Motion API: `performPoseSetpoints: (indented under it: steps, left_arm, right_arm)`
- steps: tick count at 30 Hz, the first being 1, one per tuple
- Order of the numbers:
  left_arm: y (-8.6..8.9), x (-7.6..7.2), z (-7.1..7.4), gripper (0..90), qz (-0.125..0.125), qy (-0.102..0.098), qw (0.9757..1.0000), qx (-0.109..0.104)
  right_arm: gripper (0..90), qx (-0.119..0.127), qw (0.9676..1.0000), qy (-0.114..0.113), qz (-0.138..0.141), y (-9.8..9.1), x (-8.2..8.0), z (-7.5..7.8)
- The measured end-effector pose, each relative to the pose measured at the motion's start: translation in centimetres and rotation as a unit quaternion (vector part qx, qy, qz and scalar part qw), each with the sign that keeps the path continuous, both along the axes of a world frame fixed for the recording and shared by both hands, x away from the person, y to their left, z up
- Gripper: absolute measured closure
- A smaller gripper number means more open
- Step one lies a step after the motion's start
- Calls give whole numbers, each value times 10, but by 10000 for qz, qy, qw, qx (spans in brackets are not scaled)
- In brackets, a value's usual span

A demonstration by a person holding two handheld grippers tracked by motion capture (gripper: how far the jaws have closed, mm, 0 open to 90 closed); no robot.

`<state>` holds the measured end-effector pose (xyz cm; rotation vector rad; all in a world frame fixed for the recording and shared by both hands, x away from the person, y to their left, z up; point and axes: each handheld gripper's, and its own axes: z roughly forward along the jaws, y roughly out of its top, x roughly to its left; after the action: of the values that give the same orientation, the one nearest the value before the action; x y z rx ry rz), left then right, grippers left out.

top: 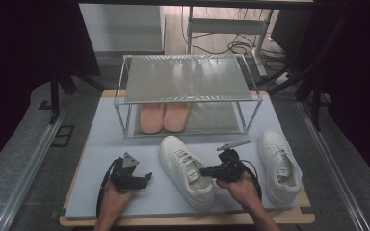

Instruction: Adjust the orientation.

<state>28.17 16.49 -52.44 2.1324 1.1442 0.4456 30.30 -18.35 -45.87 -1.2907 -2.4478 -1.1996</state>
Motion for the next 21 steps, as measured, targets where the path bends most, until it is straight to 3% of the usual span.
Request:
performPoseSetpoints:
  steps: [4, 12, 21]
  left_arm:
    - [0, 0, 0, 149, -1, 3, 10000, 1]
    - [0, 0, 0, 149, -1, 4, 10000, 4]
    - [0, 0, 0, 149, 7, 4, 10000, 0]
  right_arm:
    - [821, 195, 9997, 153, -38, -4, 1, 0]
    - [821, 341, 9989, 322, -68, -7, 1, 5]
    - [820, 699, 9963, 496, -83, -11, 2, 15]
